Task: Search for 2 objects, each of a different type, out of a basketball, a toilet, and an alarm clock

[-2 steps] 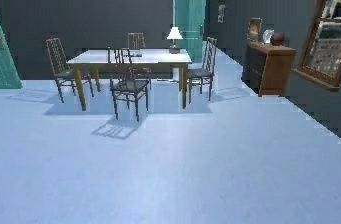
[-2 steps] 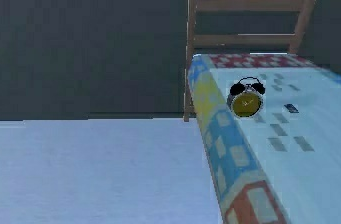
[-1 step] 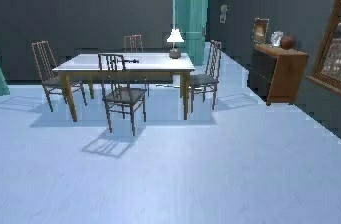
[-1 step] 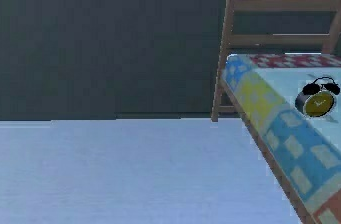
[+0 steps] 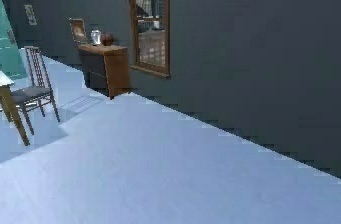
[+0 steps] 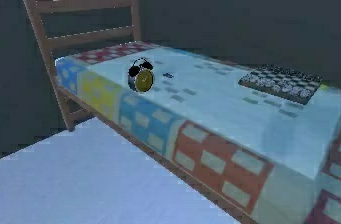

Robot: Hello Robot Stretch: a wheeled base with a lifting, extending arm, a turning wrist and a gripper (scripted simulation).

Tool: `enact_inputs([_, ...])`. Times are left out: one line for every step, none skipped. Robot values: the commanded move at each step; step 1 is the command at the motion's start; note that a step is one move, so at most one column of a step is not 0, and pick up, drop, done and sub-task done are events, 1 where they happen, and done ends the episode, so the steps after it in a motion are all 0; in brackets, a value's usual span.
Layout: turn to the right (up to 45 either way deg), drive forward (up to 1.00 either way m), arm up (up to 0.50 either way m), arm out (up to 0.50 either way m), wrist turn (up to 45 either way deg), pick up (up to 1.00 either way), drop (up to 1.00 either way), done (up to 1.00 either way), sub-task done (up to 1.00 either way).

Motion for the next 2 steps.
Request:
enact_inputs([33.0,0.00,0.00,0.00,0.0,0.00,0.00,0.00,0.00])
enact_inputs([0.0,0.15,0.00,0.00,0.0,0.00,0.00,0.00,0.00])
